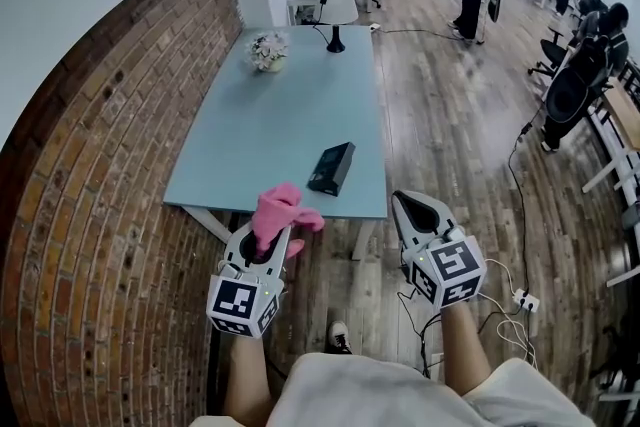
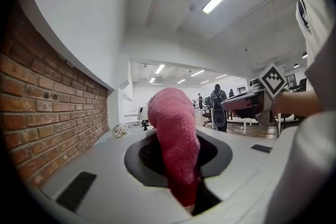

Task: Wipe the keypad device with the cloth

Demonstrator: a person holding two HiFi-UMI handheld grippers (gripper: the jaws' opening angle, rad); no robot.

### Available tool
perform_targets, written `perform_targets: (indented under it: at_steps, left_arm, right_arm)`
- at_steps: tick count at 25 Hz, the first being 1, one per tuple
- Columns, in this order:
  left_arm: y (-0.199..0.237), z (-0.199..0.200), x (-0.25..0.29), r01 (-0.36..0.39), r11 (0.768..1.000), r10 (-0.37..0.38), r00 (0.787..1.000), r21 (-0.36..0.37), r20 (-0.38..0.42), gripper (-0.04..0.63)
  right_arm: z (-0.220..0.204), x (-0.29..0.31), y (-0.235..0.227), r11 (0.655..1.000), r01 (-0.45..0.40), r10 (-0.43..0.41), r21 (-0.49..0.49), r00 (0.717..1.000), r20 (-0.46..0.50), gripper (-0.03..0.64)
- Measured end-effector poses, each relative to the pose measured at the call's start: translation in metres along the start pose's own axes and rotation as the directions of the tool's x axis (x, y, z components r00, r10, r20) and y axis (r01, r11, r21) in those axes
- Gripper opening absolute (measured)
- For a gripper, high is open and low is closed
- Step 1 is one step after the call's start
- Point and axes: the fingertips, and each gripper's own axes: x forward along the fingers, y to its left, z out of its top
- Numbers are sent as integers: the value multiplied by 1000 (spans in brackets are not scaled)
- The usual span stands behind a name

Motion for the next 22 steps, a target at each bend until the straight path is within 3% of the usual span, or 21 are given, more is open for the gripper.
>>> perform_targets:
  at_steps: [14,22]
  left_arm:
    - [28,-15,32,16,1000,-16,1000,-15,-20,129]
    - [43,-18,65,-2,1000,1,1000,-20,-29,129]
  right_arm:
    - [-16,46,-6,1000,-6,6,12,998,-58,8]
    - [-21,76,-34,1000,-4,5,15,996,-89,8]
